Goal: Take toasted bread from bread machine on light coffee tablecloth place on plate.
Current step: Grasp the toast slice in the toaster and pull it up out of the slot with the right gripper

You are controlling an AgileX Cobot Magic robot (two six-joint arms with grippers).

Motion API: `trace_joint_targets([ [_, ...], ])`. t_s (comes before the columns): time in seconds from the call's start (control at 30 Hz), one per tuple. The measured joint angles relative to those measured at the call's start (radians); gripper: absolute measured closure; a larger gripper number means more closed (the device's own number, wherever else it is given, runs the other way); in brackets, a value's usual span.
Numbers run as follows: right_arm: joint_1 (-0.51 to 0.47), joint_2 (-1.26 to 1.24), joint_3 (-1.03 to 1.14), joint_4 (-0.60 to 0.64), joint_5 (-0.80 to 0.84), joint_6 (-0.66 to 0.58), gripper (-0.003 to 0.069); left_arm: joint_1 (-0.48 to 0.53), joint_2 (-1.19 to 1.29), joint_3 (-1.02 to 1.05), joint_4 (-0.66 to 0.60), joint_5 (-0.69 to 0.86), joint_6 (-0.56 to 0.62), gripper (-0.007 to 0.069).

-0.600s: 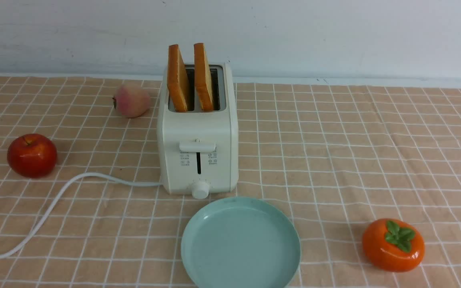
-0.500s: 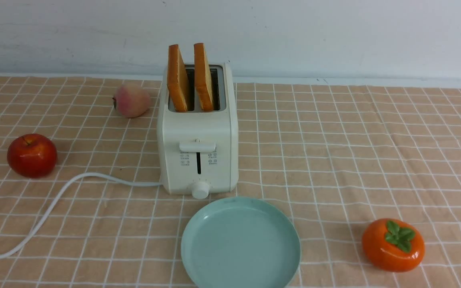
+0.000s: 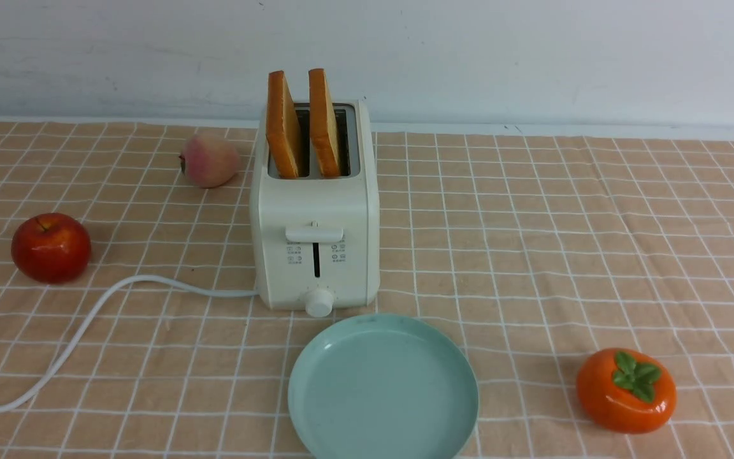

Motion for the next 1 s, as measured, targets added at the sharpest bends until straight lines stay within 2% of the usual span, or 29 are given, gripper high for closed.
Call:
trace_joint_targets([
  [0.6, 0.000, 0.000, 0.000, -0.001, -0.001, 0.000, 0.0419, 0.000, 0.000, 0.000, 0.010, -0.009, 0.000, 0.0386],
  [0.83, 0.000, 0.000, 0.000, -0.025, -0.005, 0.000, 0.0419, 0.000, 0.000, 0.000, 0.019, -0.137, 0.000, 0.0386],
  [1.0, 0.000, 0.000, 0.008, -0.042, -0.228, 0.000, 0.0419, 0.000, 0.000, 0.000, 0.018, -0.311, 0.000, 0.0386],
])
